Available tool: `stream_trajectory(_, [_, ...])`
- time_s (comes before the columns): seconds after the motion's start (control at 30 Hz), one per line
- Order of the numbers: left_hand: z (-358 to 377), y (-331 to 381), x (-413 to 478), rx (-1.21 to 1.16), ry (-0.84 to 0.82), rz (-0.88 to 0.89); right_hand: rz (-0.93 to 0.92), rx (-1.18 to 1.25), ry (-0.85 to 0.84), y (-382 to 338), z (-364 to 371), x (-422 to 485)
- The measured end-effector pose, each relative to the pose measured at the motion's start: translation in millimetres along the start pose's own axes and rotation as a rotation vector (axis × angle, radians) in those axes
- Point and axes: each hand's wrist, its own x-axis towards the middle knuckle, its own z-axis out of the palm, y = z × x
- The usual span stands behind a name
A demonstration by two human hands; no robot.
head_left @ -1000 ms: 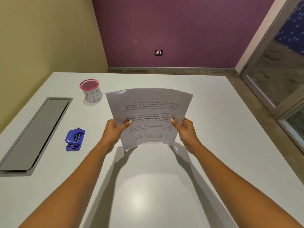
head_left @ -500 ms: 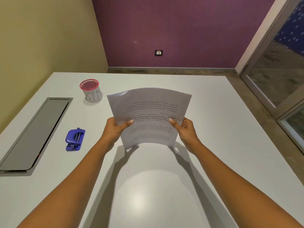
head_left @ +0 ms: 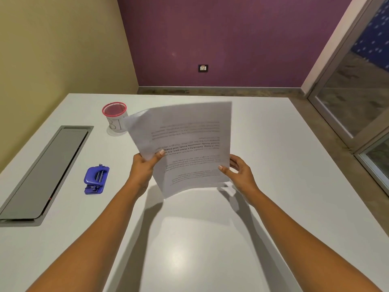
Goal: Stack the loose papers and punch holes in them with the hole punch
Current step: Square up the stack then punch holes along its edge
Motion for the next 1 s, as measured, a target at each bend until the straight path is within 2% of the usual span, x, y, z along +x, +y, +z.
stream_trajectory(0.13, [-2.5, 3.5, 0.2, -0.181, 0.067, -0.023, 0.188, -0.071, 0.068, 15.8, -4.6, -3.9])
stream_trajectory(0.23, [-0.8, 1.9, -0.2, -0.321, 0.162, -0.128, 0.291, 0.091, -0.058, 18.3, -2.5, -7.6])
stream_trajectory(0.33, [5.0, -0.1, -3.8, -0.402, 0.167, -0.203, 0.258, 0.263, -0.168, 15.3, 8.6, -8.8])
stream_trajectory(0.43, [10.1, -1.4, -8.3, -0.501, 0.091, -0.208, 0.172, 0.421, -0.089, 9.4, 16.8, -5.1])
stream_trajectory(0.5, [9.2, -0.8, -8.6, -0.534, 0.077, -0.193, 0.152, 0.426, -0.011, 7.0, 17.0, -1.8])
stream_trajectory(0.8, [-16.1, 1.6, 5.2, -0.376, 0.046, -0.089, 0.094, 0.386, 0.025, 12.0, -5.3, 8.0])
stream_trajectory(1.0, [-42.8, 5.8, 11.8, -0.265, 0.105, -0.085, 0.059, 0.292, 0.047, 9.1, -33.5, 11.5])
